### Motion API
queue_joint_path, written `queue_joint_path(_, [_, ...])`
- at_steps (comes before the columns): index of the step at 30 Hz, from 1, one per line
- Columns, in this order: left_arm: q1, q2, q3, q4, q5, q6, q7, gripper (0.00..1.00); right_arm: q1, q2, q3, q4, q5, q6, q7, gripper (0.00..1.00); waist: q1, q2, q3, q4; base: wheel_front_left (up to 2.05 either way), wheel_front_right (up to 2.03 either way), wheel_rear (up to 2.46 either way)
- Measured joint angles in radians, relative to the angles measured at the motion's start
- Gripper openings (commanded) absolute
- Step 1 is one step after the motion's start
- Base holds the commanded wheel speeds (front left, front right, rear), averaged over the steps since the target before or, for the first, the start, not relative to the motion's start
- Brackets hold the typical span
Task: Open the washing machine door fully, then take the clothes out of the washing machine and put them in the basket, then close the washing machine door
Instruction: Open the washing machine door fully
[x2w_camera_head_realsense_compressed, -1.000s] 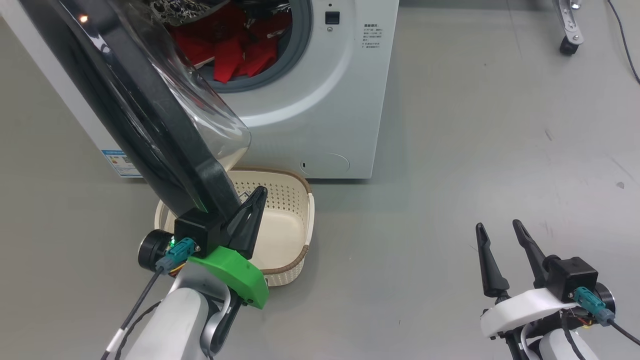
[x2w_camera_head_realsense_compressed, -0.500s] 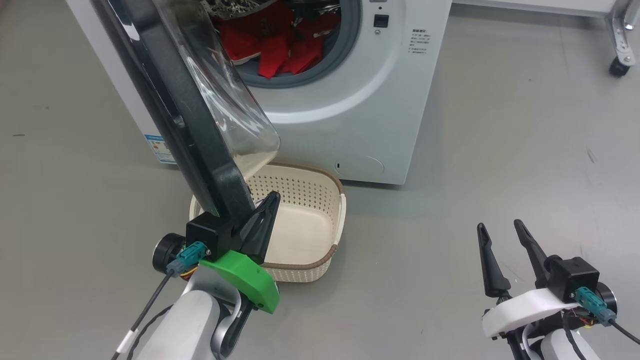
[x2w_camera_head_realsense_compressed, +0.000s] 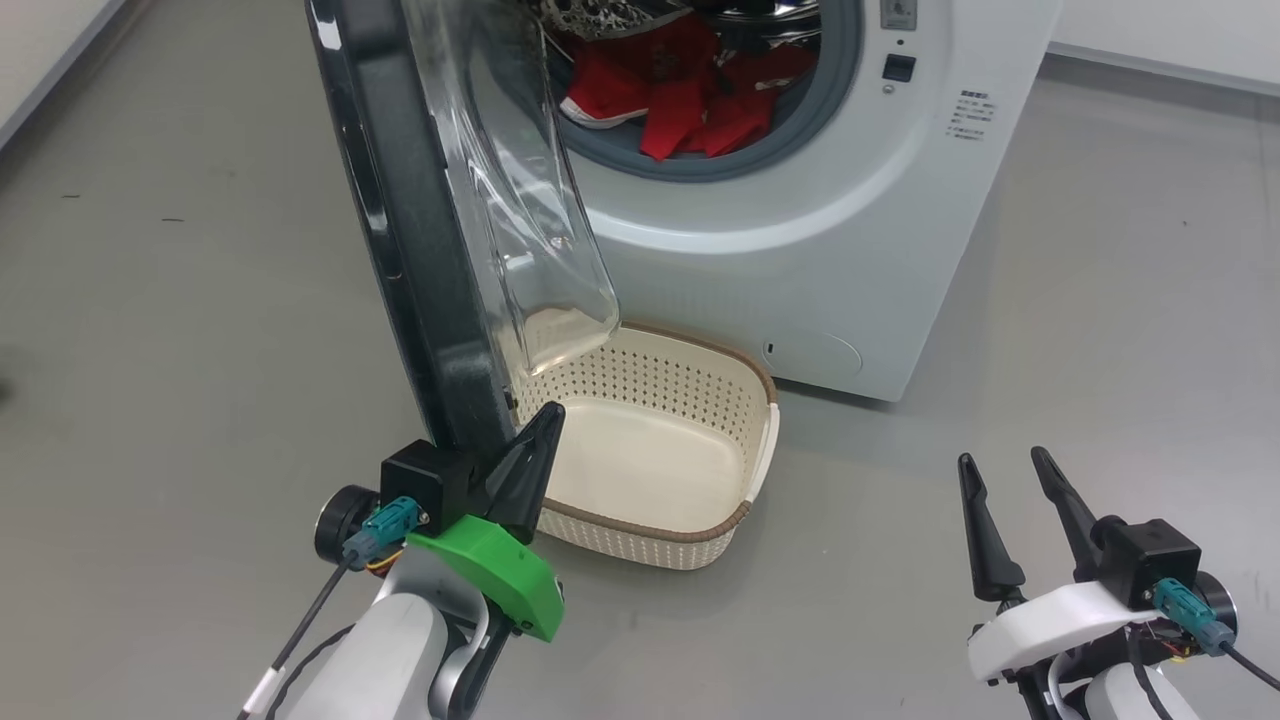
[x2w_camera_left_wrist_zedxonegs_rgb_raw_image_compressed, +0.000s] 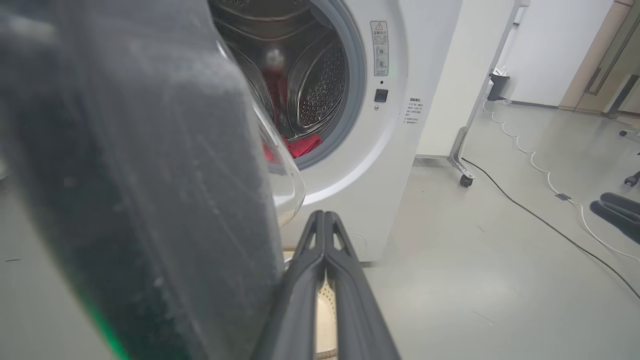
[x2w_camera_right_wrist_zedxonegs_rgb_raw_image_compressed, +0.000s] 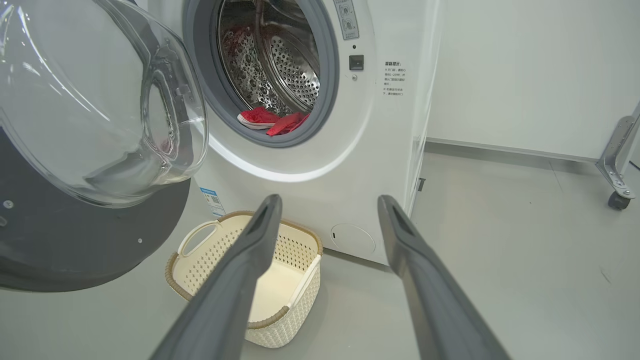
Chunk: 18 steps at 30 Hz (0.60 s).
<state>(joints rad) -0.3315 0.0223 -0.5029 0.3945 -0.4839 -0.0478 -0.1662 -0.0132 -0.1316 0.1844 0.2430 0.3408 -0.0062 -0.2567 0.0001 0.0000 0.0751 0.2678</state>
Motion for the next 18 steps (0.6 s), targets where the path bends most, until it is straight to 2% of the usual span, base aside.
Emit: queue_joint_path(18, [-0.001, 0.002, 0.034, 0.027, -0.026, 0.030, -0.022, 0.00, 0.003, 0.005, 0.010, 0.007, -0.016, 0.014, 0.000, 1.00, 0.0000, 0.0000, 0.001, 0.151, 0.00, 0.00, 0.00])
